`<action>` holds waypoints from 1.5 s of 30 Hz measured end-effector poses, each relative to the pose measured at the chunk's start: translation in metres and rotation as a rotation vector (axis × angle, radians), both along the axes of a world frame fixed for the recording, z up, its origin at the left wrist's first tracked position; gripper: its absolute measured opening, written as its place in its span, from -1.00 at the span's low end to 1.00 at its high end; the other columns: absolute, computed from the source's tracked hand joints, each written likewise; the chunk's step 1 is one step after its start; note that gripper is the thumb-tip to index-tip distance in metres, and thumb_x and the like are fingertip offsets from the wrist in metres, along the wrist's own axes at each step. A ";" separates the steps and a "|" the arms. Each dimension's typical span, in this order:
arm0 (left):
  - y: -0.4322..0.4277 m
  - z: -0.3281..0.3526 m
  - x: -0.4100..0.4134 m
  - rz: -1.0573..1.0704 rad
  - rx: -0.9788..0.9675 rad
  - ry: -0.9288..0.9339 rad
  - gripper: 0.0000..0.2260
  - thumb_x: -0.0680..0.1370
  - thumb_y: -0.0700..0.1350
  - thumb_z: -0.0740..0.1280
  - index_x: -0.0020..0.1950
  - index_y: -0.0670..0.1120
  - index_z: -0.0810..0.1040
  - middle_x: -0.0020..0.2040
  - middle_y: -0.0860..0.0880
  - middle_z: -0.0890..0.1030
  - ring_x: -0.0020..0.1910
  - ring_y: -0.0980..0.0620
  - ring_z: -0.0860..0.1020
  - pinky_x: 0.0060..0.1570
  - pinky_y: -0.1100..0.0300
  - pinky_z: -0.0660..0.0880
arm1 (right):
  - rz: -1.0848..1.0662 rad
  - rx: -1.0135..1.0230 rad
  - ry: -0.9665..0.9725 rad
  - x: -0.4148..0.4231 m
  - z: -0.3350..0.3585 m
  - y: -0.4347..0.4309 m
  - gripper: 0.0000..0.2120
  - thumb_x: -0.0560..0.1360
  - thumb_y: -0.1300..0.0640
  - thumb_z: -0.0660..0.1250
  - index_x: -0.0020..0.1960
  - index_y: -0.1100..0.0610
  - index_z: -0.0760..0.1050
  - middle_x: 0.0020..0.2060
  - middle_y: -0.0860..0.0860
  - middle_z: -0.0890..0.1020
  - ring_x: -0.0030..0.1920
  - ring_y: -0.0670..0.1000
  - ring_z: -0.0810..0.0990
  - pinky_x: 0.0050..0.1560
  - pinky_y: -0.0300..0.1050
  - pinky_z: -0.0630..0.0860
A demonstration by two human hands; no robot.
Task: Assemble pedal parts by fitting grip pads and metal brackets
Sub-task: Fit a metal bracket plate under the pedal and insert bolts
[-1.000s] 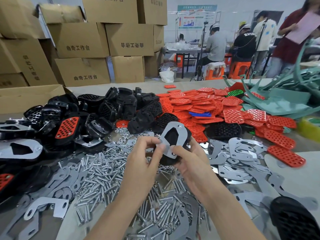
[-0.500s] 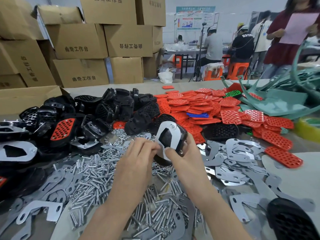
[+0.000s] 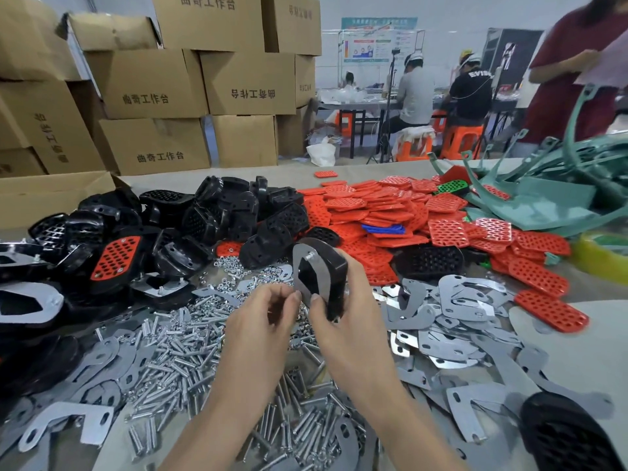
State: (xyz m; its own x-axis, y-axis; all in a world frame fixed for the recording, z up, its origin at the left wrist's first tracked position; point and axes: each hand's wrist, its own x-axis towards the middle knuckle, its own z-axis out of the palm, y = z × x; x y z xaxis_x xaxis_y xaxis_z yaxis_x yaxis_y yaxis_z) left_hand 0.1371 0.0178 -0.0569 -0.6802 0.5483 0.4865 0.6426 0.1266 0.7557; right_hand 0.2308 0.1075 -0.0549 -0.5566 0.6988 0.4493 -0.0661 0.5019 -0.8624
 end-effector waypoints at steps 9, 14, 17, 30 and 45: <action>0.001 0.006 0.004 0.020 0.037 -0.095 -0.93 0.58 0.00 0.40 -0.10 0.15 0.60 -0.21 0.21 0.66 -0.19 0.25 0.61 -0.23 0.47 0.46 | -0.036 0.068 0.045 0.000 0.002 0.000 -0.44 0.56 0.25 0.33 0.36 -0.30 0.32 0.24 -0.21 0.52 0.26 -0.12 0.54 0.20 -0.14 0.55; 0.006 0.016 0.004 -0.110 0.187 -0.789 -0.79 0.59 -0.10 0.40 -0.21 -0.07 0.73 -0.23 -0.04 0.72 -0.32 -0.01 0.64 -0.26 0.20 0.60 | -0.052 0.247 0.016 0.002 0.002 -0.003 -0.45 0.57 0.21 0.30 0.44 -0.22 0.25 0.31 -0.18 0.46 0.15 -0.46 0.42 0.06 -0.53 0.39; 0.007 0.022 0.006 -0.208 0.292 -1.205 -0.80 0.43 -0.11 0.47 -0.37 -0.14 0.70 -0.39 -0.05 0.59 -0.49 0.11 0.51 -0.48 0.31 0.51 | -0.020 0.306 -0.014 0.002 0.001 -0.003 -0.41 0.60 0.26 0.30 0.45 -0.23 0.21 0.35 -0.14 0.45 0.13 -0.33 0.48 0.05 -0.33 0.47; 0.000 0.006 -0.005 0.000 -0.101 0.628 -0.82 0.61 -0.08 0.24 0.01 -0.16 0.57 -0.12 0.00 0.56 -0.20 0.09 0.53 -0.13 0.20 0.46 | 0.018 0.004 0.083 0.003 0.002 0.004 -0.43 0.53 0.16 0.29 0.29 -0.45 0.30 0.18 -0.22 0.60 0.21 -0.06 0.62 0.23 -0.02 0.57; -0.009 0.004 -0.017 0.003 -0.810 0.404 -0.68 0.70 0.14 0.05 0.41 0.19 0.40 0.29 0.17 0.41 0.27 0.11 0.31 0.32 0.12 0.24 | 0.329 -1.238 0.647 0.007 0.015 0.031 -0.65 0.65 0.36 0.21 0.43 0.33 0.44 0.20 0.23 0.70 0.21 0.12 0.70 0.10 -0.06 0.69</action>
State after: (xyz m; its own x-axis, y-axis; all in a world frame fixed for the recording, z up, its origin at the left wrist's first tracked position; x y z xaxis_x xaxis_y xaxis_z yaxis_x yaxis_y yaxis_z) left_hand 0.1198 0.0087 -0.0526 -0.5433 0.8253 0.1537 0.8383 0.5237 0.1515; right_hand 0.2375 0.1380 -0.0398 -0.7034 0.7023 -0.1097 -0.5718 -0.6508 -0.4995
